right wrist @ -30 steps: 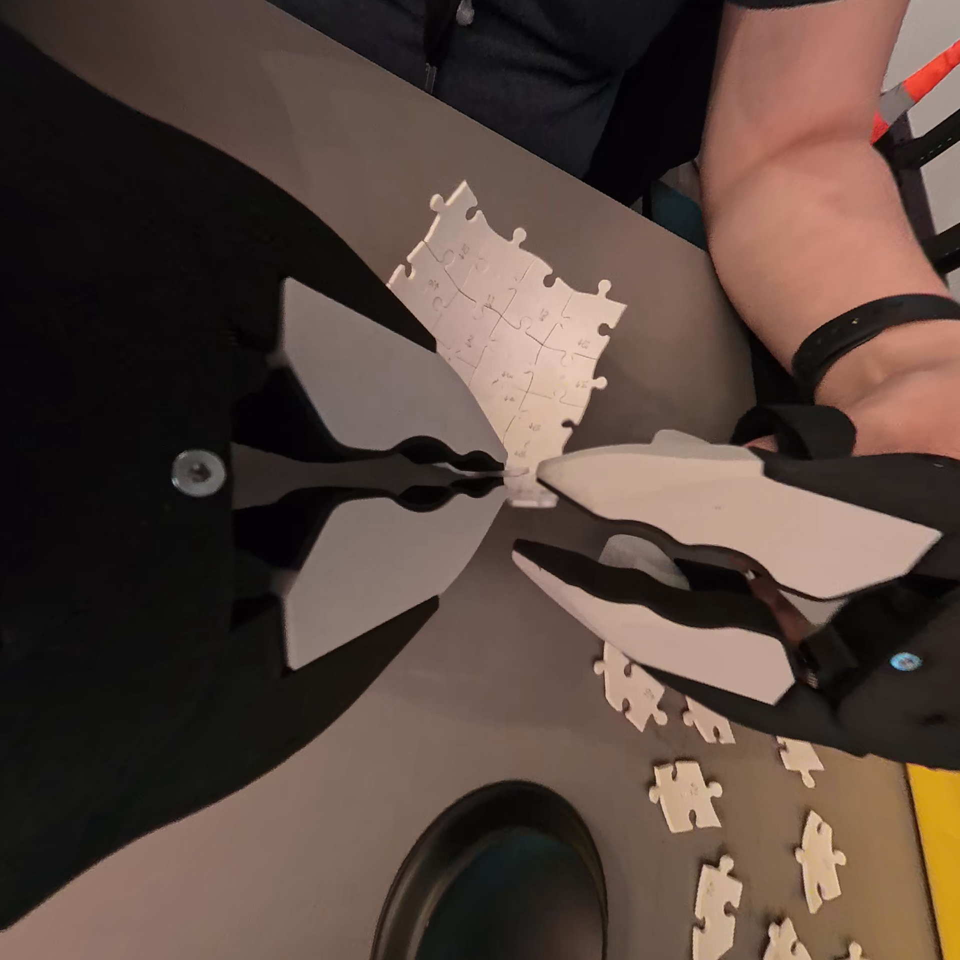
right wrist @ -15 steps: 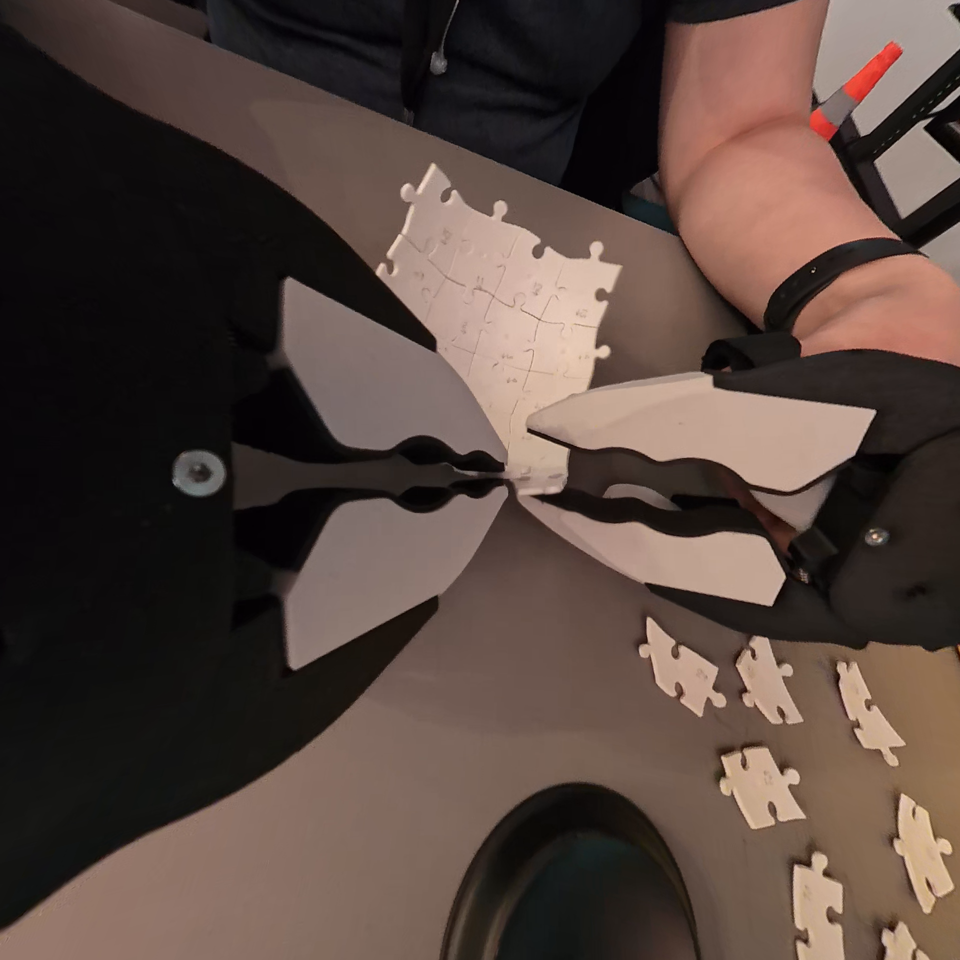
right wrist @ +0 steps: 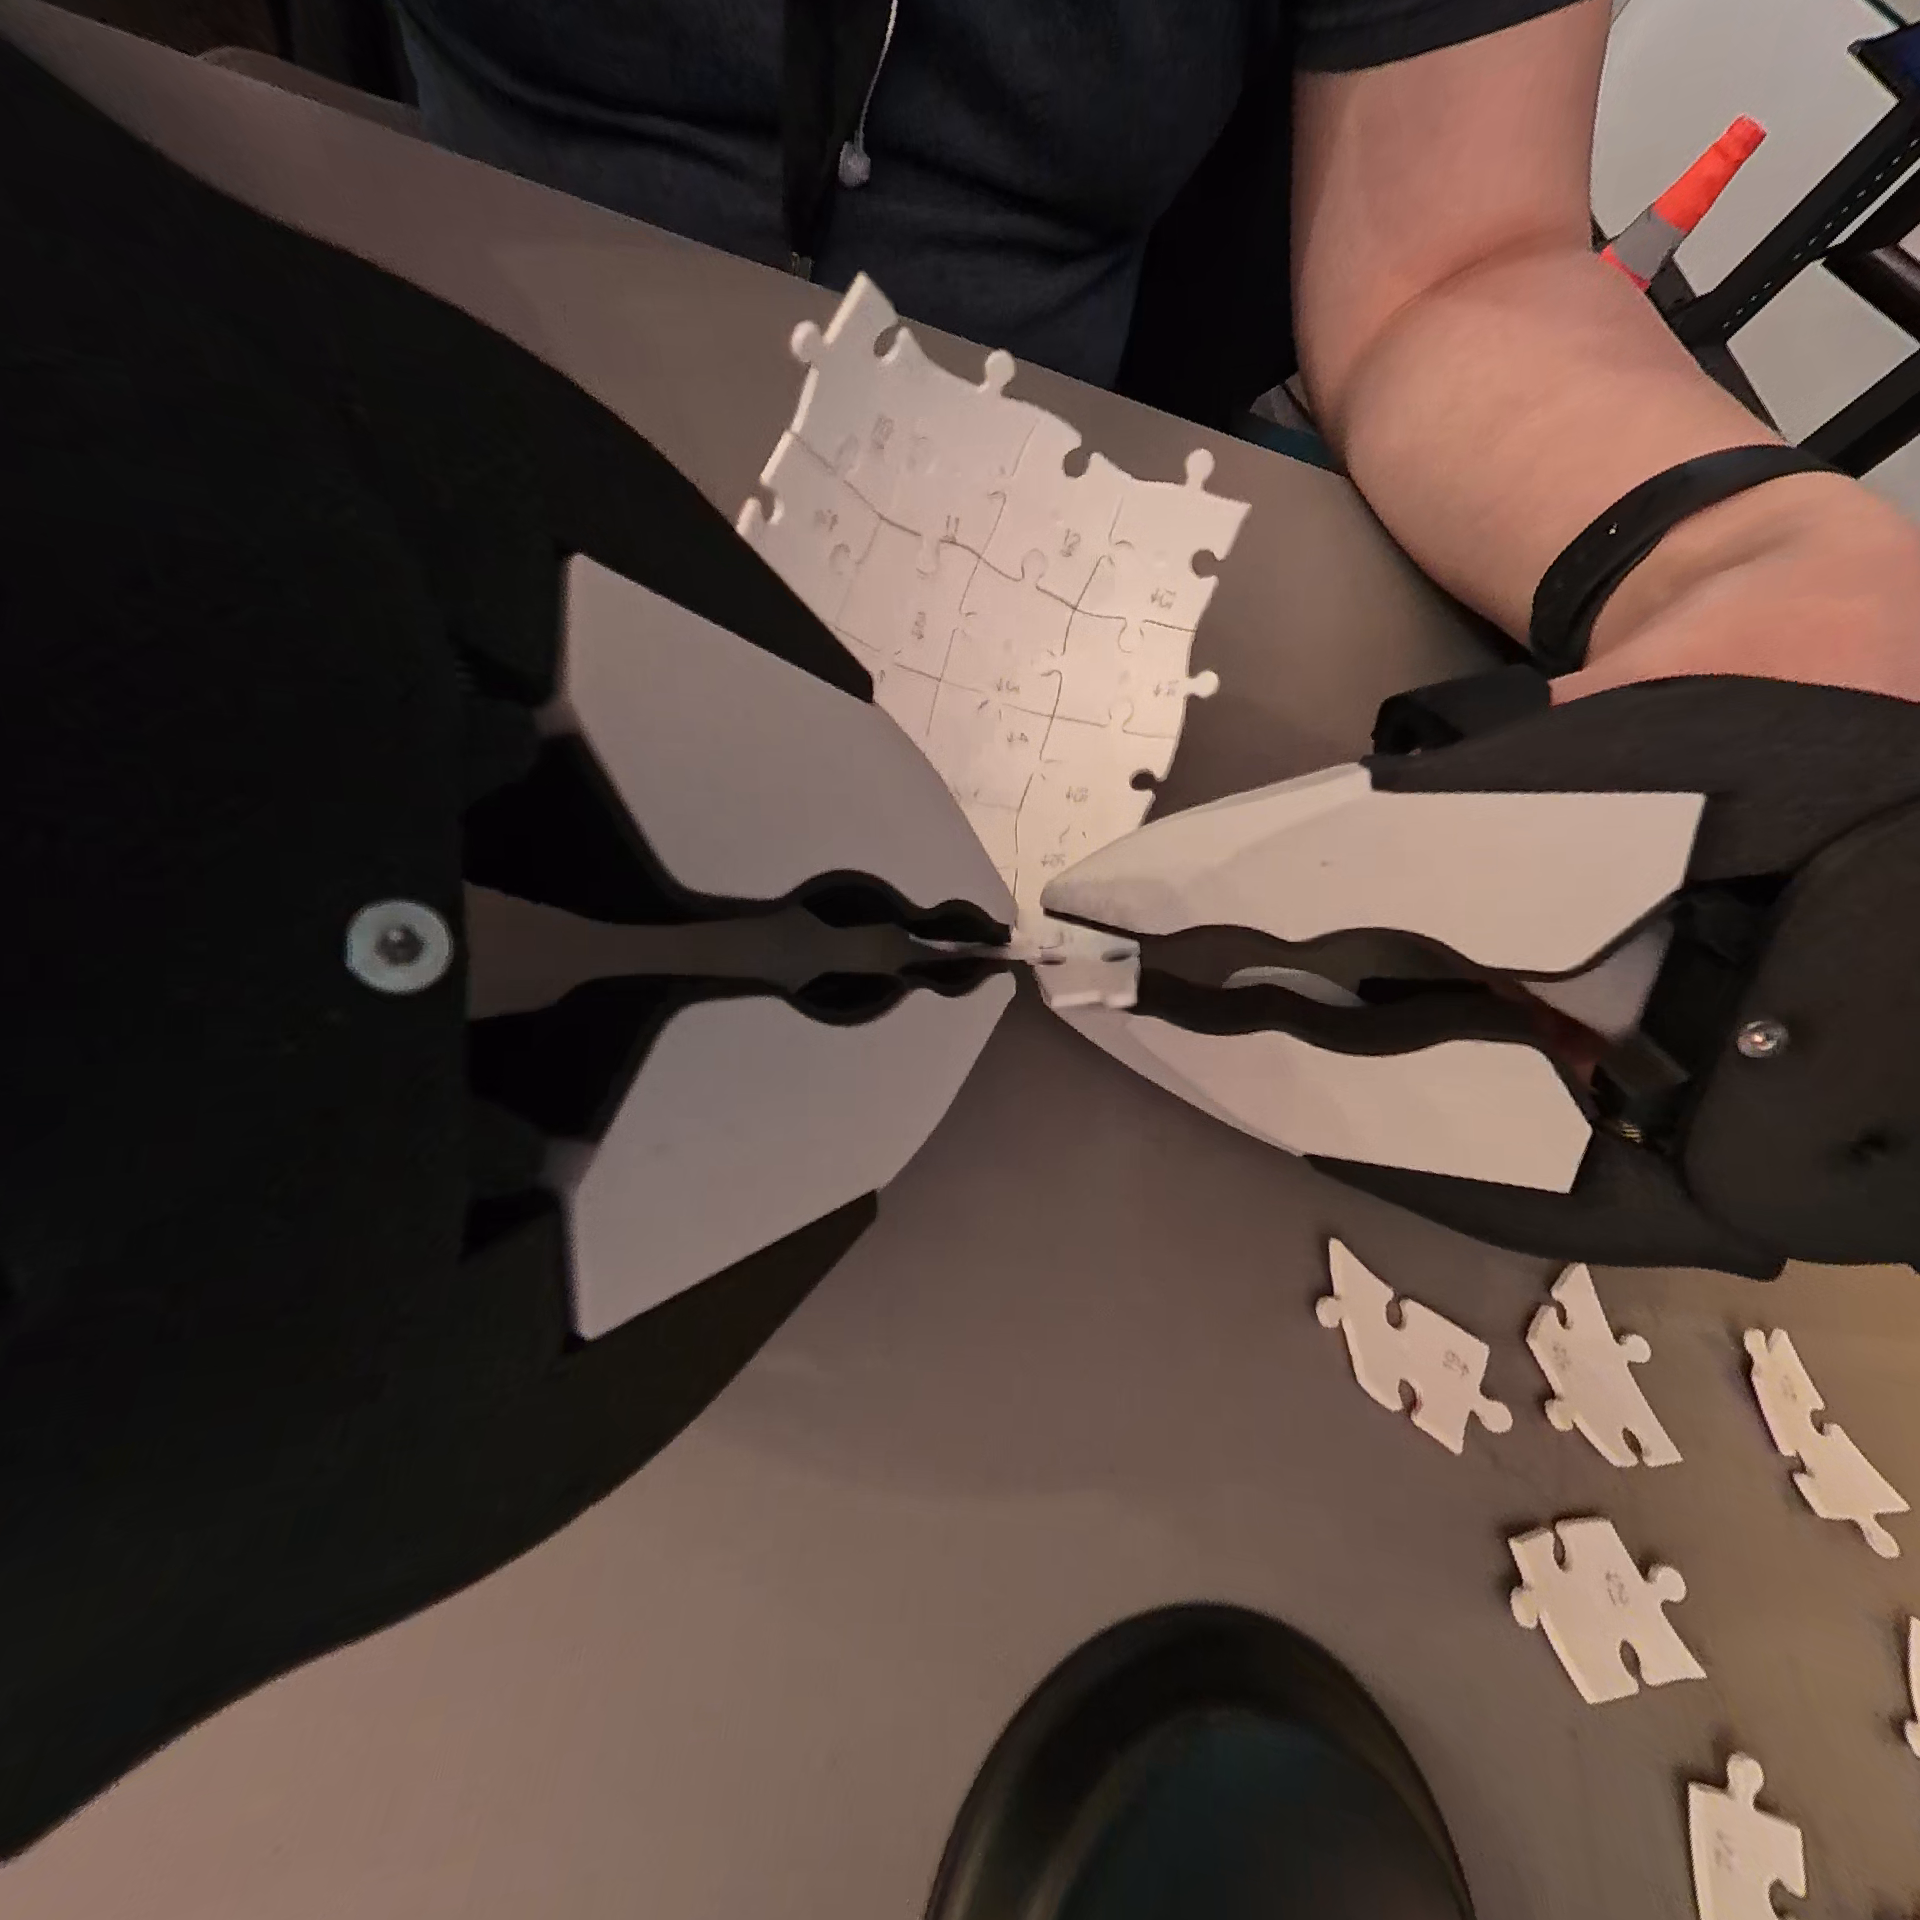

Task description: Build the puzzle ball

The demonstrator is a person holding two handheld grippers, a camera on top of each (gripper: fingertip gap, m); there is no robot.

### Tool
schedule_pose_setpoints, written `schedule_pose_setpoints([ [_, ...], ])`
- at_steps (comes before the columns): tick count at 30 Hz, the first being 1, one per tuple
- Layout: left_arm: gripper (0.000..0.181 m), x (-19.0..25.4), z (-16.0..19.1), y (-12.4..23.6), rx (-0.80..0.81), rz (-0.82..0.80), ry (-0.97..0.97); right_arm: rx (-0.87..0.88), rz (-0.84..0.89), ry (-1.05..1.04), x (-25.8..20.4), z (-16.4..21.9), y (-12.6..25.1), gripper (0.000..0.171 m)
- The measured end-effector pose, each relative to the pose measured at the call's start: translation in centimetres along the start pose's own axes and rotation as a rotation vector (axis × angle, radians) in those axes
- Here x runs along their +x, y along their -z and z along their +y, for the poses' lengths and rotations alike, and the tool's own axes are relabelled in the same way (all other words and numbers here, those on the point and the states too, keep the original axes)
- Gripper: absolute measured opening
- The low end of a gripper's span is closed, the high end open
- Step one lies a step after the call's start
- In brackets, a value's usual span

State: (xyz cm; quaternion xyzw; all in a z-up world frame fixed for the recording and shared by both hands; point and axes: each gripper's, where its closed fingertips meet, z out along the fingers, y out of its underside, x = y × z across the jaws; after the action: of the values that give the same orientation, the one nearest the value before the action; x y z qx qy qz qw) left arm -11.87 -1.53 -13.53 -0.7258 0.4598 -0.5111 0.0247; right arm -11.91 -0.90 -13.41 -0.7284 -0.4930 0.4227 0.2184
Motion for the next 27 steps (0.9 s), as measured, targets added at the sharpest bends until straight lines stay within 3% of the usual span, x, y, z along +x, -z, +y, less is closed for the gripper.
schedule_pose_setpoints([
  [15,0.019,-0.4,-0.1,0.6,0.008,-0.006,0.04,-0.015,-0.018,-0.016,0.2,0.1,-0.2,0.004],
  [27,0.005,0.0,0.4,-0.4,-0.037,0.027,0.027,-0.032,-0.036,-0.025,0.0,0.3,-0.1,0.004],
])
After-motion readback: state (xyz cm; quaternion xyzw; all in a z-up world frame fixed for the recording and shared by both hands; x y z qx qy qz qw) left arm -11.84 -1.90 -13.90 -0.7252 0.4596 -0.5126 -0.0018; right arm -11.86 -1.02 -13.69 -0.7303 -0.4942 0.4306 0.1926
